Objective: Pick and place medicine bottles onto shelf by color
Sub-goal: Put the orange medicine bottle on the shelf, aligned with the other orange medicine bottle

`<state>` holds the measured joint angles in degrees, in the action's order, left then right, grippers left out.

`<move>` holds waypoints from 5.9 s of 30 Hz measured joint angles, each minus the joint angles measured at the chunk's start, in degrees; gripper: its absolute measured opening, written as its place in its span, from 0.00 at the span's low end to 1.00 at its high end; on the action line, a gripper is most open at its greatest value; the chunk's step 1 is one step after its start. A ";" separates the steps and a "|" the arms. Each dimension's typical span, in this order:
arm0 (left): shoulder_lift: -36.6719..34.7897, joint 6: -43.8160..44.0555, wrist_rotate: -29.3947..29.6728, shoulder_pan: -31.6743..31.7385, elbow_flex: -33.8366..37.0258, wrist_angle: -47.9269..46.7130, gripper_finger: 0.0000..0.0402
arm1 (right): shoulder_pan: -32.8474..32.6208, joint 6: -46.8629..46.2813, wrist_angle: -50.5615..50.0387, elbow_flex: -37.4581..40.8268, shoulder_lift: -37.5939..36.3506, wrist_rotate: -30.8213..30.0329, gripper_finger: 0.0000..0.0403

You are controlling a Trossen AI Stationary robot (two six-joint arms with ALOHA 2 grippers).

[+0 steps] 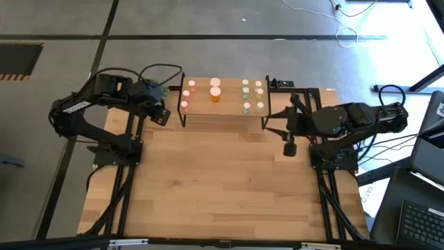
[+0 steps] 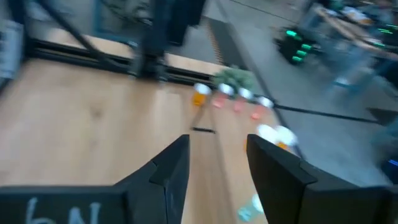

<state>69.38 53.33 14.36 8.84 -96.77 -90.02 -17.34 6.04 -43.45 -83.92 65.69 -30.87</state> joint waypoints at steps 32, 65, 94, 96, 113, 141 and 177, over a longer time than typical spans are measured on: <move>-1.11 -20.67 -17.94 34.10 28.03 12.39 0.39 | 1.84 -5.85 -9.66 -4.52 0.00 17.02 0.40; -1.11 -14.85 -12.13 41.94 37.64 20.91 0.39 | 1.86 -9.91 -9.63 -4.45 0.04 0.58 0.40; -1.11 -14.50 -12.51 41.88 37.64 21.92 0.39 | 1.86 -10.10 -9.56 -4.41 0.20 -6.52 0.40; -1.11 -14.50 -12.54 41.88 37.64 21.54 0.39 | 1.86 -10.09 -9.55 -4.41 0.20 -6.52 0.40; -1.11 -16.40 -12.54 41.88 37.66 21.42 0.39 | 1.84 -10.09 -9.55 -4.41 0.20 -6.47 0.40; -0.29 -12.94 -11.90 41.88 37.67 21.53 0.41 | 1.84 -10.08 -9.55 -4.41 0.20 -6.47 0.40; 3.76 -44.87 -12.29 46.29 37.68 20.61 0.77 | 1.84 -10.07 -9.55 -4.43 0.20 -6.47 0.40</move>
<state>73.14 8.46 2.07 55.13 -59.09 -69.41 -15.51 -4.03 -53.00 -88.36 65.89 -37.34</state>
